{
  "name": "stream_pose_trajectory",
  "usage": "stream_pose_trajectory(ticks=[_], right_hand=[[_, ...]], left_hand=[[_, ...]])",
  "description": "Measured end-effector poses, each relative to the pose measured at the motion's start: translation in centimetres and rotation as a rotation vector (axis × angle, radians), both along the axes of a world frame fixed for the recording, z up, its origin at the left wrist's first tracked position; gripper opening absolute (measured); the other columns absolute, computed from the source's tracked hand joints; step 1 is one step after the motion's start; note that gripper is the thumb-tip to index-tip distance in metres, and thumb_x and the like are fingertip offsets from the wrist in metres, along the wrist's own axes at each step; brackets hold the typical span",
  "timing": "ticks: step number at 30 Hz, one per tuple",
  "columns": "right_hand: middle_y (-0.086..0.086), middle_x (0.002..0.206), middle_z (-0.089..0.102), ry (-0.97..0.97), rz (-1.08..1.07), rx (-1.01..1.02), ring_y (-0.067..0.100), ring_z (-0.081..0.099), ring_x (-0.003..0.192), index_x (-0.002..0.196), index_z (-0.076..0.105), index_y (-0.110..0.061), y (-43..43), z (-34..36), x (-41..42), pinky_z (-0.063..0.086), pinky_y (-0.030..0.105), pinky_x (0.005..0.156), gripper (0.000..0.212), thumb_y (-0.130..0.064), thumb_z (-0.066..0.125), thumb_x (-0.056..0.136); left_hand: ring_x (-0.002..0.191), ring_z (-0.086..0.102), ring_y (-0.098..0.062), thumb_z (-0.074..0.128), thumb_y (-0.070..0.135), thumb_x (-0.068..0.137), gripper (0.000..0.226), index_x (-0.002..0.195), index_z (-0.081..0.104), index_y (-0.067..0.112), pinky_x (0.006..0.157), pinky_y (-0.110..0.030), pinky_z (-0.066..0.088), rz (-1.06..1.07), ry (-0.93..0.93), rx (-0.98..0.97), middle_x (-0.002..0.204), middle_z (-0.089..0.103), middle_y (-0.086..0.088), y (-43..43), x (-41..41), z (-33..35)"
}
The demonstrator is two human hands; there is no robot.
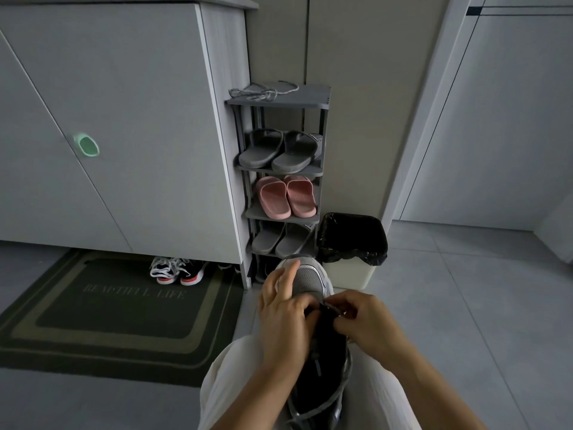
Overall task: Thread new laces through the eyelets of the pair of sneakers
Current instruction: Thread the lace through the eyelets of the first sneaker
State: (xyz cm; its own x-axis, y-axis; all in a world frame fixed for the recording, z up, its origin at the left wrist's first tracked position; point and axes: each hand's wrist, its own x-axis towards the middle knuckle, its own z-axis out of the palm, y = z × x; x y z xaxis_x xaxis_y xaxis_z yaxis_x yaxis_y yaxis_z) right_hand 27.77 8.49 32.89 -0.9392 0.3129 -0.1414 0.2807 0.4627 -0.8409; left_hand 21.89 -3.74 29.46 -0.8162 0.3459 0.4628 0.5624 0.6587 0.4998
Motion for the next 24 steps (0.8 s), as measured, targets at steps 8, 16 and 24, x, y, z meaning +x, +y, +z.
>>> stream_pose_trajectory(ticks=[8,16,24], right_hand=[[-0.007,0.083,0.060,0.068,0.065,0.181,-0.006,0.051,0.062,0.094,0.055,-0.028,-0.5,0.0,0.4,0.039,0.007,0.058,0.033,-0.006,0.061,0.071],[0.002,0.109,0.051,-0.009,0.038,0.585,0.022,0.052,0.102,0.111,0.049,-0.016,-2.5,0.1,-0.7,0.039,0.026,0.074,0.035,-0.028,0.056,0.080],[0.004,0.099,0.065,-0.011,0.007,0.577,0.022,0.057,0.091,0.098,0.063,-0.014,-2.0,0.2,-1.2,0.039,0.027,0.069,0.021,-0.017,0.056,0.078]], left_hand=[[0.112,0.036,-0.013,0.084,0.015,0.053,0.038,0.082,0.062,0.028,0.090,-0.027,0.033,-0.020,-0.017,0.092,0.121,0.056,0.006,-0.9,0.3,-0.2],[0.094,0.042,0.016,0.059,-0.014,0.070,0.051,0.080,0.043,0.034,0.076,0.002,0.033,-0.096,-0.275,0.321,0.105,0.039,0.021,-1.9,0.0,1.0],[0.127,0.037,-0.010,0.055,-0.011,0.075,0.034,0.087,0.072,0.016,0.100,-0.012,0.029,-0.140,-0.201,0.114,0.138,0.036,0.005,-2.6,-0.2,-0.1]])
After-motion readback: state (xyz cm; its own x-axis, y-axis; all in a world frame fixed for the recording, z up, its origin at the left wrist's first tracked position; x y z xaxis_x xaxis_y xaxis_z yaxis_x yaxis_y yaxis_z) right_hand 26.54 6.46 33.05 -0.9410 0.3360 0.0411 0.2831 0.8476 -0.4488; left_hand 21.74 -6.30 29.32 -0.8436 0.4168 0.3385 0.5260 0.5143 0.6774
